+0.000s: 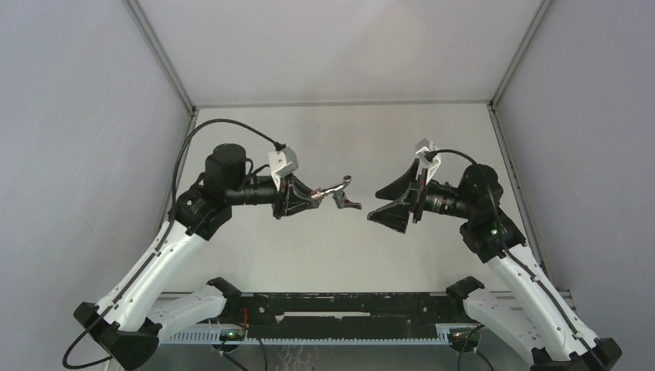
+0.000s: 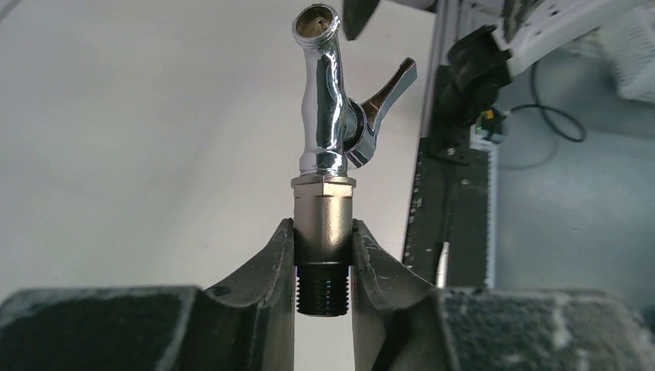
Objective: Install the water faucets
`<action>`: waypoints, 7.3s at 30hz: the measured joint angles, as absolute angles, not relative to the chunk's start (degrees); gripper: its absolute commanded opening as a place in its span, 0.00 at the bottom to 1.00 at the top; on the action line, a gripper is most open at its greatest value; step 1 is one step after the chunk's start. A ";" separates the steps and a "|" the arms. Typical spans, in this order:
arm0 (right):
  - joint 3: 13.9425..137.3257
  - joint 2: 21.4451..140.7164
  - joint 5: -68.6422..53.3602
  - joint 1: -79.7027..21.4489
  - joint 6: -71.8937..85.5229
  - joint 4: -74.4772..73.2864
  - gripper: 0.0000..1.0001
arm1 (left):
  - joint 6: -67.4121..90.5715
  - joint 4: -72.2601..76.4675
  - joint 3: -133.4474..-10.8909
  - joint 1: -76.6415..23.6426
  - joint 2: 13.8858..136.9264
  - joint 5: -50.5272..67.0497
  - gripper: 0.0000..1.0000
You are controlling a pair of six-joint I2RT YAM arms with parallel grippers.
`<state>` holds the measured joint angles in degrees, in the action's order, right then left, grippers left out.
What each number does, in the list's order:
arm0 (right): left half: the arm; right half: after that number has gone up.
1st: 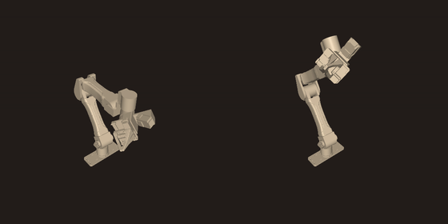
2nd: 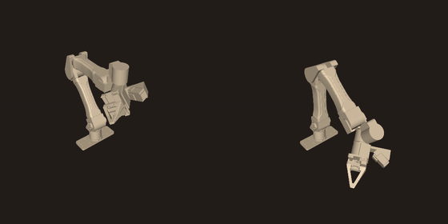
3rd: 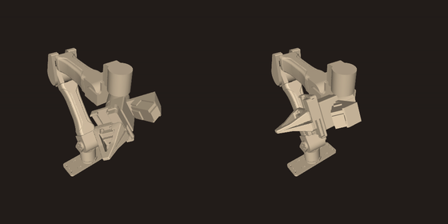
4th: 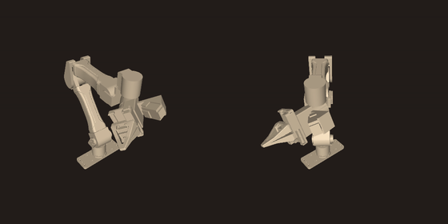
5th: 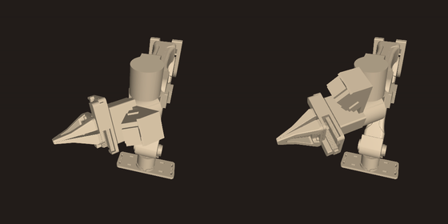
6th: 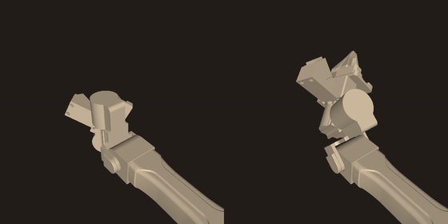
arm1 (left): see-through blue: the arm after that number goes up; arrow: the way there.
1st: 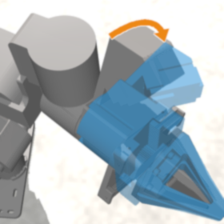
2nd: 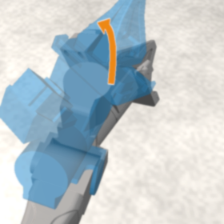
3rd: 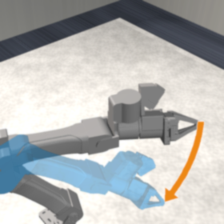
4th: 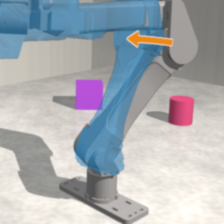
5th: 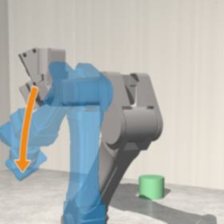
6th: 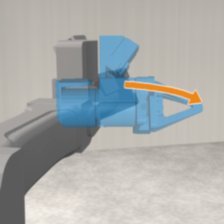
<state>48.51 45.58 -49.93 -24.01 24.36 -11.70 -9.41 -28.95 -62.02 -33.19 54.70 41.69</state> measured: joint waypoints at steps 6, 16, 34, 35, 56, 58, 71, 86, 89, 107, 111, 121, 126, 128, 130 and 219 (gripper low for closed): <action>47.35 49.63 -50.09 -25.21 24.56 3.07 1.00 | -2.39 -29.82 -65.52 -32.10 57.56 49.41 0.00; 48.01 60.75 -52.93 -30.30 33.58 16.16 0.79 | 0.05 -31.14 -65.71 -32.08 59.46 51.77 0.00; 57.63 74.15 -61.06 -30.55 50.35 12.10 0.00 | -7.51 -32.45 -65.10 -33.45 56.73 41.60 0.00; 58.33 75.29 -61.60 -30.37 52.05 11.11 0.00 | -9.19 -31.83 -64.27 -34.52 55.77 38.72 0.00; 56.38 85.41 -65.19 -25.85 75.42 3.46 0.81 | -44.10 -17.96 -44.36 -55.96 50.96 -7.49 0.00; 56.38 85.21 -65.47 -25.85 75.96 4.03 0.82 | -43.99 -18.52 -44.36 -55.92 50.81 -7.38 0.00; 56.38 79.59 -64.73 -19.97 63.96 -10.33 0.86 | -34.85 -26.00 -47.20 -47.57 49.45 6.17 0.00; 46.63 45.45 -51.68 -16.75 26.26 -0.99 0.99 | -15.25 -34.63 -64.49 -34.35 54.89 43.22 0.00; 44.42 38.79 -46.37 -26.17 11.79 0.93 1.00 | -10.72 -35.35 -67.85 -33.30 58.28 49.30 0.00; 46.57 48.42 -41.19 -39.13 -15.11 4.21 0.90 | 0.08 -37.04 -71.75 -32.80 63.90 61.84 0.00; 49.36 51.31 -46.63 -39.27 -15.31 3.38 0.85 | 0.05 -37.19 -71.75 -32.80 63.99 61.93 0.00; 52.38 54.70 -54.17 -39.42 -10.59 3.57 0.41 | -0.01 -37.87 -71.75 -32.80 64.25 61.71 0.00; 53.12 57.08 -56.18 -39.35 -3.42 4.80 0.05 | -0.45 -38.92 -71.75 -32.58 64.23 62.48 0.00; 53.15 58.00 -56.90 -39.35 0.47 5.87 0.00 | -0.54 -40.01 -71.75 -32.49 63.96 62.57 0.00; 53.19 59.22 -57.49 -38.85 5.69 7.38 0.00 | -0.99 -40.53 -71.75 -32.49 63.40 61.17 0.00; 36.88 49.50 25.56 -78.19 -88.75 13.08 0.45 | 17.87 -49.54 -75.72 -35.16 74.61 66.52 0.00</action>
